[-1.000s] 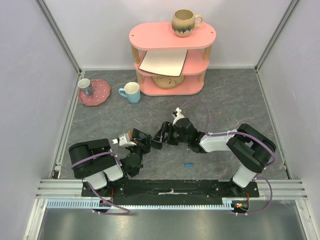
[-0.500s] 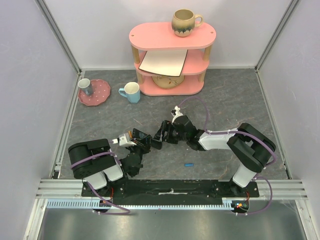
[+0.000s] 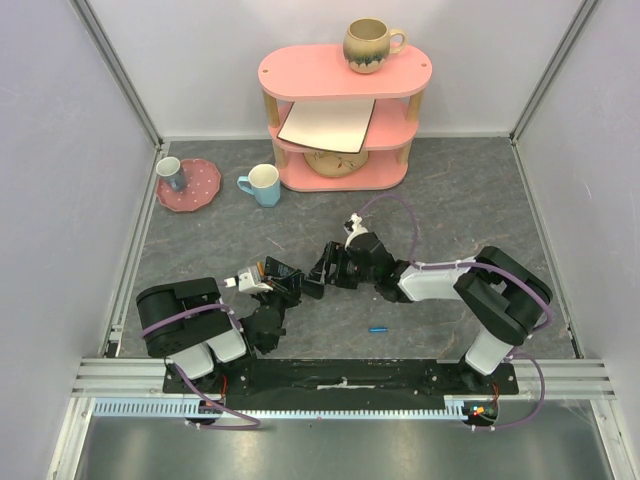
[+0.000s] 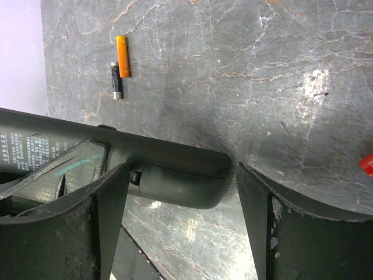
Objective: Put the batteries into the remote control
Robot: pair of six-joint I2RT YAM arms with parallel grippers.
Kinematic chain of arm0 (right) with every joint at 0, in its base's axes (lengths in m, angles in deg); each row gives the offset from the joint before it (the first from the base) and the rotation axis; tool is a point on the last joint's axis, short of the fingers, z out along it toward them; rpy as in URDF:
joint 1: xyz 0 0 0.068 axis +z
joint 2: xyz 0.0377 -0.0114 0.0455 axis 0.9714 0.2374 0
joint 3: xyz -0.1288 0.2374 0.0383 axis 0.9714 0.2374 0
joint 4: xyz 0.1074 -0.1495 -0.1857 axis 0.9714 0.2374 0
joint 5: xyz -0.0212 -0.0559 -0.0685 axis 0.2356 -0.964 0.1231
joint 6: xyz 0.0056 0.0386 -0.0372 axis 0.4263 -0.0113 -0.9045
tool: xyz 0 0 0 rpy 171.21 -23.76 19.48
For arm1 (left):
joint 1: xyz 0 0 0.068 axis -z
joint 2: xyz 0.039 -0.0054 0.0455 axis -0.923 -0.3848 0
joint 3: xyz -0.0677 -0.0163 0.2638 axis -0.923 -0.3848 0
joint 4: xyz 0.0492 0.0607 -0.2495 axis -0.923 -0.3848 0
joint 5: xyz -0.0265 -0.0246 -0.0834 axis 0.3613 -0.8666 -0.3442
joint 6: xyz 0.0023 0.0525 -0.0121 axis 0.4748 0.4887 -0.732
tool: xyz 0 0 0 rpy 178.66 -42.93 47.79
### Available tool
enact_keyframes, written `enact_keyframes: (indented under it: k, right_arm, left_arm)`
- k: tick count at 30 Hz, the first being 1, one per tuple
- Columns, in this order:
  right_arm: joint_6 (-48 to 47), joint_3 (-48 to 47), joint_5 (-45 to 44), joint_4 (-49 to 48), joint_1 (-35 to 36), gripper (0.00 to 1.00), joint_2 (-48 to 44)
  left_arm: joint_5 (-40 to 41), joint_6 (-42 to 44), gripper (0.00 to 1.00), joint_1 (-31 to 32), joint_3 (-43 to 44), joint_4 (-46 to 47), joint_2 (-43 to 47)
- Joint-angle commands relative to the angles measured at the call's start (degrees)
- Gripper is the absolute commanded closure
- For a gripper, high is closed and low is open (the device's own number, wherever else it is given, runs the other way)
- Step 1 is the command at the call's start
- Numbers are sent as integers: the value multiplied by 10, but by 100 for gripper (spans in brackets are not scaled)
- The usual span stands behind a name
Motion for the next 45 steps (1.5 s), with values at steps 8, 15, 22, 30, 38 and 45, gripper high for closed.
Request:
enact_keyframes:
  k: [8, 15, 22, 30, 38, 45]
  right_arm:
    - [6, 31, 3, 2, 4, 18, -11]
    - [7, 25, 9, 2, 9, 19, -3]
    - [11, 27, 18, -3, 13, 19, 1]
    - [8, 12, 27, 33, 17, 33, 30]
    - [-6, -8, 22, 94, 19, 48, 57]
    - [7, 1, 21, 74, 19, 42, 49]
  left_arm:
    - [20, 60, 98, 0, -66, 89, -11]
    - [14, 69, 98, 1, -63, 89, -11]
    - [11, 72, 98, 1, -60, 90, -12]
    - [10, 82, 98, 2, -56, 89, -12]
    - [12, 87, 98, 2, -56, 90, -10]
    - [12, 85, 98, 2, -56, 90, -10]
